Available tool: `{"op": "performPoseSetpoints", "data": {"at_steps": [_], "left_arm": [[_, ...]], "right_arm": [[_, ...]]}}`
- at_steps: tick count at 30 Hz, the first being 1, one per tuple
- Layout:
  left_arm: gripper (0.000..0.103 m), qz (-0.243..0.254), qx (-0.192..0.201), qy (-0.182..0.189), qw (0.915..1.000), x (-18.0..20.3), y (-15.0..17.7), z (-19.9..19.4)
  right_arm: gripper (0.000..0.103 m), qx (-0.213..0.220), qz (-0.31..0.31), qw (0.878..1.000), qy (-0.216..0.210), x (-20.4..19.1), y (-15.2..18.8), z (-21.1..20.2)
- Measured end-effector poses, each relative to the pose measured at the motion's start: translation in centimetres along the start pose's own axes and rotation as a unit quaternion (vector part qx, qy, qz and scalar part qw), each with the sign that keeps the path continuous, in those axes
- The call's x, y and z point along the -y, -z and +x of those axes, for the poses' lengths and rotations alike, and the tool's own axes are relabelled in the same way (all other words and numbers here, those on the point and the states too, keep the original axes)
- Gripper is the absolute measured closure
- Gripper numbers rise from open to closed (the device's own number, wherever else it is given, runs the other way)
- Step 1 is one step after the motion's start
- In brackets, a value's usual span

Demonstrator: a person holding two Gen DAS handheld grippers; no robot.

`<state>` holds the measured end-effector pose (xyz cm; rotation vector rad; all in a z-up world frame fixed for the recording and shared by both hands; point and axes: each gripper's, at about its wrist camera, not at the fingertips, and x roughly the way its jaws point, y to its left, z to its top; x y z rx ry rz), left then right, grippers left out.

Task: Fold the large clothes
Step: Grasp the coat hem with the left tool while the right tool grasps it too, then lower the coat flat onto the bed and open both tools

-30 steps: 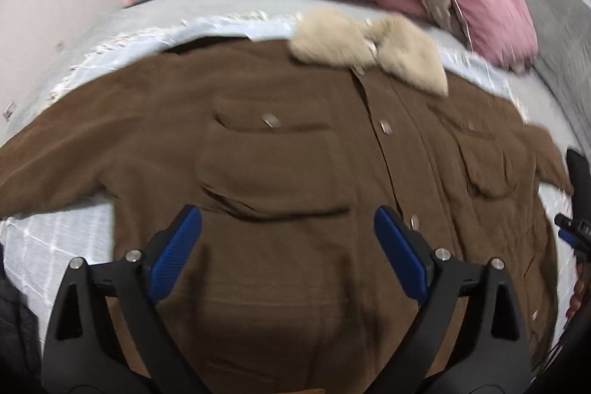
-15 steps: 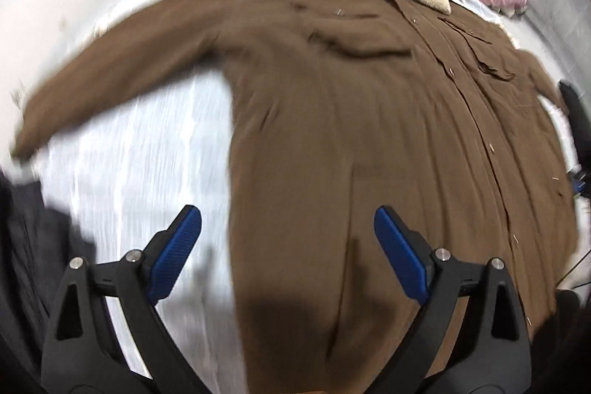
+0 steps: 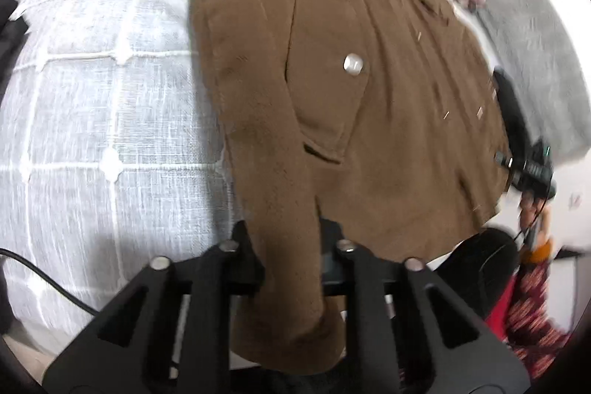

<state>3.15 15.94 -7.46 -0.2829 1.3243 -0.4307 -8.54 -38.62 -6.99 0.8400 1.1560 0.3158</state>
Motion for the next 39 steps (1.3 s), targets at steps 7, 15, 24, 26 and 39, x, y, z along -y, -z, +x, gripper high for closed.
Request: {"op": "performPoseSetpoints", "data": {"at_steps": [7,15,24,26,39], "left_arm": [[0.088,-0.02,0.025,0.013,0.9994,-0.9,0.4,-2.4],[0.045,0.039,0.013,-0.151,0.9878,0.9,1.5,-1.4],[0.019,0.059,0.133,-0.213,0.9662,4.9,-1.6,-6.4],[0.019,0.066,0.139,-0.194,0.9689,5.7,-3.1,-6.4],[0.019,0.065,0.174,-0.126,0.9746,11.4,-14.1,-5.8]], "right_arm": [[0.092,0.038,-0.069,0.994,0.074,-2.2,1.5,-2.9],[0.06,0.012,-0.111,0.975,0.193,-0.9,3.5,-2.1],[0.041,0.052,-0.12,0.96,0.248,-4.5,1.6,-3.8],[0.04,0.059,-0.126,0.958,0.25,-5.3,0.6,-3.8],[0.037,0.102,-0.153,0.954,0.238,-11.2,-7.3,-3.7]]}}
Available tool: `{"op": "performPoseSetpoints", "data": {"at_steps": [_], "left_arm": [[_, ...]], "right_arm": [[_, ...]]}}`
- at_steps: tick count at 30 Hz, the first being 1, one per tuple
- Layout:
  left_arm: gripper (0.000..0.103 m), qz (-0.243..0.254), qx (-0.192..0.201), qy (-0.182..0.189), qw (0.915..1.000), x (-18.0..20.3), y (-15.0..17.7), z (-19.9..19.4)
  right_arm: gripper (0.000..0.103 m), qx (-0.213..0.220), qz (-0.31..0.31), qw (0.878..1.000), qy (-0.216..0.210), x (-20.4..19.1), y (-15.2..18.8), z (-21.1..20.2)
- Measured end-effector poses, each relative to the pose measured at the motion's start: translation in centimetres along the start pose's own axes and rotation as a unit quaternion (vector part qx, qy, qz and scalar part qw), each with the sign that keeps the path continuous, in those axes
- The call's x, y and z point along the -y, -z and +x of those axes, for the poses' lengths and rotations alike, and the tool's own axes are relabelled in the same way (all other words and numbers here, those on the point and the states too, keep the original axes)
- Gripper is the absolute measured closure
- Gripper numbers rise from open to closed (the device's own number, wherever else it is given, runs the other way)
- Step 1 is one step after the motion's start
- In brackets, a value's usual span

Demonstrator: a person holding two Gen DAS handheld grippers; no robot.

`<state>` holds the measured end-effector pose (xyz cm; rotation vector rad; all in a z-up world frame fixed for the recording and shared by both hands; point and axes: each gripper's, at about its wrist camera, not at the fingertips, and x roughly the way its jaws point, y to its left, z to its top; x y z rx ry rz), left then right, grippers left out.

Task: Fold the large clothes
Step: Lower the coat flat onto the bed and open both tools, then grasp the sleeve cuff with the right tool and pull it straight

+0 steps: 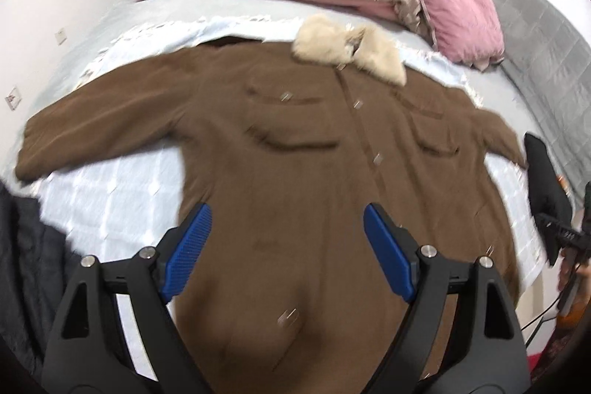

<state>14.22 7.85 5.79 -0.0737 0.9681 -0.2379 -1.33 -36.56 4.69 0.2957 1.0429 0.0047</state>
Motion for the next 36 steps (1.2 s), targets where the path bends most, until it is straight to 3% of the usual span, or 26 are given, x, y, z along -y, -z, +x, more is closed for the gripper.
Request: {"op": "performPoseSetpoints", "data": {"at_steps": [6,11,15,17,20,23,26,28,29,30,33,36], "left_arm": [[0.016,-0.011,0.031,0.037,0.9988,3.9,-4.3,3.5],[0.016,-0.049,0.048,0.029,0.9972,5.4,-6.2,9.9],[0.016,-0.105,0.074,0.012,0.9917,4.9,-5.6,15.7],[0.016,-0.141,0.103,0.029,0.9843,4.0,-4.6,18.2],[0.016,-0.169,0.09,0.015,0.9814,3.4,-3.4,21.5],[0.013,-0.161,0.114,0.029,0.98,3.7,-3.3,20.5],[0.011,-0.164,0.108,0.059,0.9787,3.1,-2.9,20.4],[0.011,-0.161,0.099,0.07,0.9796,2.8,-3.1,20.7],[0.011,-0.157,0.095,0.076,0.98,2.7,-3.2,20.6],[0.011,-0.154,0.094,0.081,0.9803,2.6,-3.2,20.6],[0.011,-0.14,0.084,0.091,0.9823,2.6,-3.5,20.6],[0.011,-0.144,0.072,0.109,0.9809,2.0,-3.7,20.5]], "right_arm": [[0.037,0.03,0.083,0.996,0.016,4.7,-4.5,2.2],[0.037,0.073,0.219,0.973,0.017,11.9,-7.5,4.6],[0.037,0.096,0.271,0.956,0.052,15.9,-9.8,7.7],[0.037,0.105,0.298,0.946,0.067,17.5,-10.6,9.4],[0.037,0.108,0.34,0.93,0.09,19.6,-11.6,12.1],[0.037,0.126,0.361,0.916,0.119,20.8,-12.5,13.9],[0.038,0.137,0.347,0.914,0.158,21.2,-14.2,14.9],[0.056,0.153,0.346,0.909,0.178,21.7,-14.9,15.1],[0.084,0.162,0.351,0.902,0.19,22.0,-15.1,15.0],[0.091,0.17,0.361,0.896,0.194,22.3,-15.1,14.9],[0.095,0.224,0.366,0.883,0.192,21.2,-15.5,13.2],[0.096,0.279,0.3,0.885,0.22,17.2,-17.1,10.6]]}}
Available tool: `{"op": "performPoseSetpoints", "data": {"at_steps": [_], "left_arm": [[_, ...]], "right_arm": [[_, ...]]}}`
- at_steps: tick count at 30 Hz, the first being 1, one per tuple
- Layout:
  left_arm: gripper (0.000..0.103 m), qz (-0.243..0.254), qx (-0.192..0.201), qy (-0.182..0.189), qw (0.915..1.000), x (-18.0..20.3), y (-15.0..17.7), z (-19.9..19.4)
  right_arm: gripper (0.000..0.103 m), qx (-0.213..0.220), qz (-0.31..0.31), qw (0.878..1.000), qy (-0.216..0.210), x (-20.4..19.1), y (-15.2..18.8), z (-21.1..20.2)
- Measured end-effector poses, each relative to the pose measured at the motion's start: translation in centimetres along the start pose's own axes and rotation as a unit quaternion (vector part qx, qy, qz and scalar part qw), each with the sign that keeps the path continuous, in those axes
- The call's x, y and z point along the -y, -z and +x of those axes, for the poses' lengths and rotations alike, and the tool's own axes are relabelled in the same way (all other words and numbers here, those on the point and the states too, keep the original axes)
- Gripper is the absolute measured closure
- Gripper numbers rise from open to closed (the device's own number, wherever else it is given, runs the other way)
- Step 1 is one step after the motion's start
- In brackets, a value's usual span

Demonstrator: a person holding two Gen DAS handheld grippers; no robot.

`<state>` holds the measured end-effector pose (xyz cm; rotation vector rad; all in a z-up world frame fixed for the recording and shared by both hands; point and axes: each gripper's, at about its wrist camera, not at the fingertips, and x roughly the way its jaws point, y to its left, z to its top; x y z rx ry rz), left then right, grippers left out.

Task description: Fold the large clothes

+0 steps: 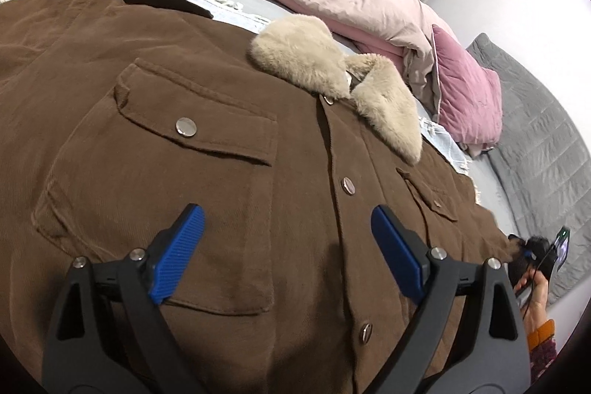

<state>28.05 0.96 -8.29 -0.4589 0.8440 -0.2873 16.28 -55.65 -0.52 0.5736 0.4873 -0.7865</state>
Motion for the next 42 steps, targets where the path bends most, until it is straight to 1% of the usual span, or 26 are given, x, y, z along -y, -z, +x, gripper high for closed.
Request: {"op": "performPoseSetpoints", "data": {"at_steps": [3,6,8,11,14,16,18,19,20,21,22,23,24,25,26,27,28,31,34,35,37,38,39,40,41,42], "left_arm": [[0.011,-0.016,-0.012,0.011,0.9997,-0.9,-0.4,-0.5],[0.011,-0.032,-0.019,0.008,0.9993,-1.7,-0.7,-0.8],[0.011,-0.04,-0.017,0.013,0.999,-2.0,-0.8,-1.0],[0.011,-0.044,-0.016,0.018,0.9988,-2.2,-0.8,-1.1],[0.011,-0.046,-0.011,0.023,0.9986,-2.4,-0.8,-1.3],[0.011,-0.052,-0.005,0.024,0.9984,-2.6,-0.9,-1.4],[0.011,-0.059,0.004,0.025,0.9979,-2.9,-0.9,-1.6],[0.011,-0.061,0.005,0.026,0.9978,-3.0,-0.9,-1.6],[0.011,-0.062,0.007,0.027,0.9977,-3.1,-0.9,-1.7],[0.011,-0.062,0.007,0.027,0.9977,-3.1,-0.9,-1.7],[0.011,-0.061,0.008,0.026,0.9978,-3.0,-0.9,-1.7],[0.011,-0.057,0.009,0.023,0.9981,-2.9,-0.9,-1.8],[0.011,-0.049,0.012,0.016,0.9986,-2.7,-0.9,-1.9],[0.011,-0.044,0.013,0.012,0.9989,-2.5,-0.9,-1.9],[0.011,-0.03,0.013,0.003,0.9995,-2.0,-0.8,-1.9],[0.011,-0.018,0.013,-0.004,0.9997,-1.6,-0.7,-1.9],[0.011,-0.007,0.013,-0.011,0.9998,-1.2,-0.6,-1.8],[0.011,0.059,0.014,-0.044,0.9972,1.4,0.0,-1.9],[0.011,0.143,0.015,-0.08,0.9864,5.2,0.9,-1.8],[0.011,0.182,0.013,-0.093,0.9788,7.3,1.4,-1.5],[0.011,0.231,0.009,-0.108,0.967,9.9,1.9,-1.1],[0.011,0.269,0.004,-0.114,0.9563,12.2,2.3,-0.7],[0.011,0.294,0.0,-0.114,0.9488,14.0,2.4,-0.2],[0.011,0.309,-0.001,-0.112,0.9443,15.1,2.4,0.3],[0.011,0.336,-0.004,-0.107,0.9358,17.3,2.7,1.3],[0.011,0.348,-0.007,-0.106,0.9314,18.3,2.8,2.0]], "right_arm": [[0.097,0.053,-0.044,0.996,-0.047,-4.4,-0.5,-4.9],[0.097,0.084,-0.103,0.986,-0.101,-9.3,-0.3,-9.7],[0.097,0.098,-0.16,0.972,-0.138,-13.4,0.7,-13.3],[0.098,0.107,-0.232,0.945,-0.204,-19.2,3.4,-17.8],[0.098,0.119,-0.309,0.904,-0.27,-23.8,7.5,-22.3],[0.098,0.106,-0.368,0.868,-0.317,-26.5,11.2,-24.6],[0.098,0.072,-0.416,0.835,-0.353,-28.3,14.7,-25.8],[0.098,0.038,-0.447,0.813,-0.371,-29.2,16.8,-26.0],[0.098,0.014,-0.461,0.801,-0.382,-29.5,18.1,-26.0],[0.097,-0.001,-0.468,0.795,-0.386,-29.7,18.8,-25.9],[0.097,-0.011,-0.468,0.796,-0.384,-29.5,19.2,-25.6],[0.095,-0.016,-0.46,0.803,-0.38,-29.2,18.9,-25.0],[0.088,-0.022,-0.444,0.814,-0.374,-28.7,18.1,-24.1],[0.08,-0.031,-0.419,0.83,-0.367,-28.0,17.0,-22.8],[0.057,-0.039,-0.397,0.844,-0.358,-27.9,15.8,-21.2],[0.039,-0.048,-0.364,0.864,-0.345,-26.7,14.6,-19.5],[0.038,-0.05,-0.331,0.882,-0.332,-25.4,13.5,-17.8],[0.038,-0.064,-0.256,0.917,-0.297,-20.9,11.1,-13.1],[0.038,-0.101,-0.21,0.935,-0.269,-17.5,9.4,-8.8],[0.038,-0.107,-0.2,0.938,-0.262,-16.5,9.0,-7.8],[0.038,-0.115,-0.182,0.943,-0.254,-14.5,8.5,-6.8],[0.038,-0.118,-0.178,0.944,-0.252,-13.8,8.7,-6.7],[0.038,-0.122,-0.175,0.945,-0.249,-13.2,8.4,-6.1],[0.038,-0.127,-0.17,0.946,-0.247,-12.5,8.2,-5.9],[0.038,-0.129,-0.165,0.946,-0.247,-12.0,8.0,-5.7],[0.038,-0.129,-0.161,0.946,-0.248,-11.5,7.9,-5.2]]}}
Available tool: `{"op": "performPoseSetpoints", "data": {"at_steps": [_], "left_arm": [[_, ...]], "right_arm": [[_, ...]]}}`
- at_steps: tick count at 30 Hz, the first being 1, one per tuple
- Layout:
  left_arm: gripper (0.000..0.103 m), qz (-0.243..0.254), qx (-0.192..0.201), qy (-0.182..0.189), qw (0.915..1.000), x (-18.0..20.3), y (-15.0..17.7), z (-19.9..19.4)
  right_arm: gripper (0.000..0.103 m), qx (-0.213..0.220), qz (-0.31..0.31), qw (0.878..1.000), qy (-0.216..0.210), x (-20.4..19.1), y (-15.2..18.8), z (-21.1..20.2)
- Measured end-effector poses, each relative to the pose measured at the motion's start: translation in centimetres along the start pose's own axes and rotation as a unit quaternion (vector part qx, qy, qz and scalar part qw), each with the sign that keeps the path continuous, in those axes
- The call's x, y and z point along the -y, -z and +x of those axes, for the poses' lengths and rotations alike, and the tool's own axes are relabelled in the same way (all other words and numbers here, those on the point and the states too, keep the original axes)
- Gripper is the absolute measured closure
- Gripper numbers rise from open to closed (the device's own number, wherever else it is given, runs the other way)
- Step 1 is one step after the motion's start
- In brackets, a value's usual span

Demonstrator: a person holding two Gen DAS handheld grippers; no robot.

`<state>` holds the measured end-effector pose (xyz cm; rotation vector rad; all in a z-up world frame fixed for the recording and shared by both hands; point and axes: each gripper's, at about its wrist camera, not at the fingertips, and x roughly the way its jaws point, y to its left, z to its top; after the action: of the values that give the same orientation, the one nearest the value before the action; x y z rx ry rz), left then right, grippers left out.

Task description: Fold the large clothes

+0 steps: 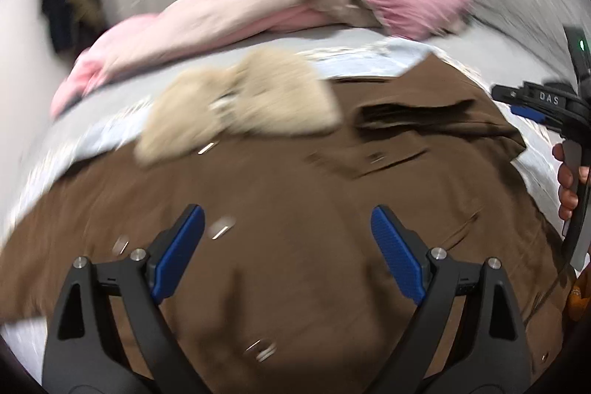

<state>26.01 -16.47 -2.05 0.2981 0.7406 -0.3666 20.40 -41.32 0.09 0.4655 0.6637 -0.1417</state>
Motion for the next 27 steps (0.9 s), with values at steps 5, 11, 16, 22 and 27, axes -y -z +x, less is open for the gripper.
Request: {"op": "performPoseSetpoints", "data": {"at_steps": [5,11,16,22,27], "left_arm": [[0.011,0.1,0.003,-0.012,0.9949,7.3,-4.4,4.3],[0.011,0.078,0.003,0.051,0.9956,11.4,-7.3,8.0],[0.011,0.042,0.003,0.109,0.9931,13.6,-8.4,9.8],[0.093,0.029,-0.01,0.091,0.9954,14.1,-9.2,11.7],[0.099,-0.042,-0.011,0.103,0.9938,10.6,-11.4,10.2]], "right_arm": [[0.038,-0.016,0.032,0.999,-0.027,3.3,0.5,0.1],[0.038,-0.018,0.106,0.993,-0.056,7.0,0.3,0.5],[0.038,-0.011,0.145,0.986,-0.081,8.4,0.3,0.3],[0.038,-0.015,0.163,0.982,-0.088,8.8,0.5,0.6],[0.038,-0.016,0.167,0.982,-0.085,9.0,0.6,0.5]]}}
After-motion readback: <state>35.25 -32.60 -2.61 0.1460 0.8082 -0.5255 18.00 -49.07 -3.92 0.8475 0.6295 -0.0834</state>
